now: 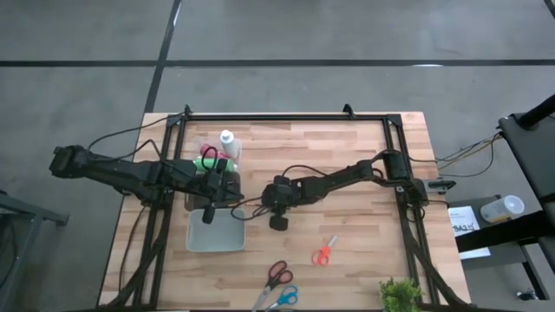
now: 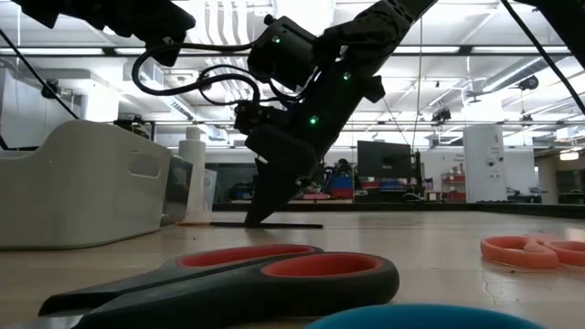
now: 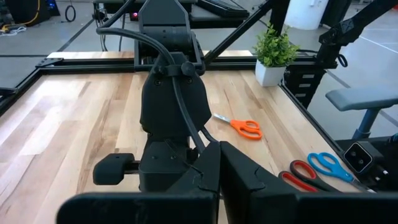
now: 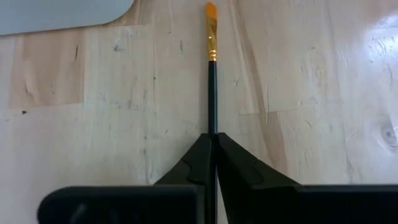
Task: Pick & Place Paint Supplies
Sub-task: Put the orange paint brush into the black bin
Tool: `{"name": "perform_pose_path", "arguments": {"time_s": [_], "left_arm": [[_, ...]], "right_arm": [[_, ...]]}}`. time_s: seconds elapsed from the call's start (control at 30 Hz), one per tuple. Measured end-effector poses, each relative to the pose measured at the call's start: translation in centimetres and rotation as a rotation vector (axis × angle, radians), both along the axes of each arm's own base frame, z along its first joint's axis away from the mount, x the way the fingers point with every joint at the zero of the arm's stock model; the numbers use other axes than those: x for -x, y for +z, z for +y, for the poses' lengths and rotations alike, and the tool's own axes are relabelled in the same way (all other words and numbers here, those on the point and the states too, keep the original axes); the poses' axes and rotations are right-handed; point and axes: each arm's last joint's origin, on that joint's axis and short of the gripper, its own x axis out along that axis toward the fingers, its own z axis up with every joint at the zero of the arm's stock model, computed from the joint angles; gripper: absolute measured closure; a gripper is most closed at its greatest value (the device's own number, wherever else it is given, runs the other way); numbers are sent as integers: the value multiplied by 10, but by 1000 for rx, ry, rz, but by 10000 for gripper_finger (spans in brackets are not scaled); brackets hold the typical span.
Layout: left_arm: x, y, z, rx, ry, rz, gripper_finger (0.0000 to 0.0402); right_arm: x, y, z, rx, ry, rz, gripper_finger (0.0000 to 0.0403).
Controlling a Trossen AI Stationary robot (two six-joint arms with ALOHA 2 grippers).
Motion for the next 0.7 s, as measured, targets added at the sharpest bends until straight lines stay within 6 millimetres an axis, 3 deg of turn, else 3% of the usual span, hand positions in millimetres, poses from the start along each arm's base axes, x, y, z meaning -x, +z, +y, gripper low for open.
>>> {"name": "perform_pose_path", "arguments": {"time_s": [0.7], "left_arm": [[0, 0, 0, 0, 0, 0, 394]], "right_arm": [[4, 30, 0, -28, 14, -43, 391]]}}
